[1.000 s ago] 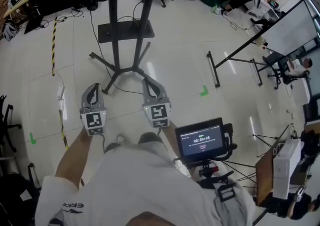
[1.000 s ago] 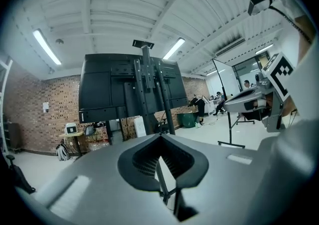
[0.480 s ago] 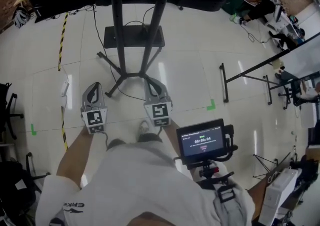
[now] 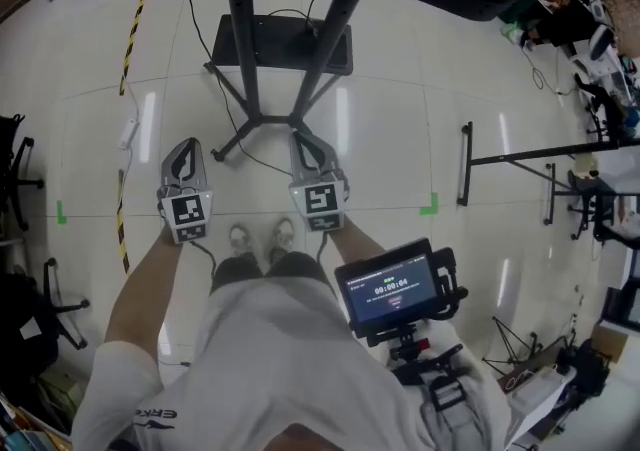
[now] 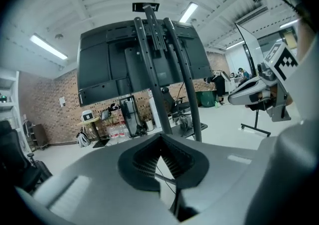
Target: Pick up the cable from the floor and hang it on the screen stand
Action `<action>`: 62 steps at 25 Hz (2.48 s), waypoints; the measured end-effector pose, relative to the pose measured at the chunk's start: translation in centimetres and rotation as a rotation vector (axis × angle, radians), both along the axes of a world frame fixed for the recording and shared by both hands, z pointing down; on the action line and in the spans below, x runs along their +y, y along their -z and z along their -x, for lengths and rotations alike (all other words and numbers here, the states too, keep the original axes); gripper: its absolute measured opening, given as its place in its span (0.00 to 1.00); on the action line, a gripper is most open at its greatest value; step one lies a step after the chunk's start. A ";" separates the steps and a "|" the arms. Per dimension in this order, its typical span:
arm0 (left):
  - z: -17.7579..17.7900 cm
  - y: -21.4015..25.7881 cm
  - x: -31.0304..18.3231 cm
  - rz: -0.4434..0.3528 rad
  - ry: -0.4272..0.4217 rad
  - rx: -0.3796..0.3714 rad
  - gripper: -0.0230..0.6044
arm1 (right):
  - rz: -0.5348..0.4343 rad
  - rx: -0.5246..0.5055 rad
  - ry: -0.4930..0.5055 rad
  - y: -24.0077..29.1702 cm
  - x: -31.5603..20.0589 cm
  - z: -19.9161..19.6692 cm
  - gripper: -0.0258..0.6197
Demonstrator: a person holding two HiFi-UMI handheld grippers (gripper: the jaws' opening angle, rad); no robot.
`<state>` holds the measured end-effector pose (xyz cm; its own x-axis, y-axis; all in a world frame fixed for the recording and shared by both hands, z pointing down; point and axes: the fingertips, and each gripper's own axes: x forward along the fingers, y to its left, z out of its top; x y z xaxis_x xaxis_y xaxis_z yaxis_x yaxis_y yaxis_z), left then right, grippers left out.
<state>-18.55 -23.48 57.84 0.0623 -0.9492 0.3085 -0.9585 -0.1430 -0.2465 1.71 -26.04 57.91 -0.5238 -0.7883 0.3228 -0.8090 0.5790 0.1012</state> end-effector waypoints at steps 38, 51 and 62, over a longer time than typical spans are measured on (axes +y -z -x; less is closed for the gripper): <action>5.2 -59.1 -14.6 0.133 -0.195 -0.083 0.04 | 0.225 0.114 0.236 -62.7 -7.5 10.5 0.06; 6.1 -68.9 -16.9 0.116 -0.219 -0.056 0.04 | 0.260 0.146 0.353 -77.6 -7.5 15.6 0.12; 8.2 -69.2 -15.9 0.104 -0.224 -0.075 0.04 | 0.288 0.236 0.336 -82.9 -8.0 19.1 0.12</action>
<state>-26.70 -39.37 127.00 0.2411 -0.8773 0.4151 -0.8796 -0.3782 -0.2885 -17.38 -34.03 140.86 -0.6199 -0.4501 0.6428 -0.5477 0.8348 0.0564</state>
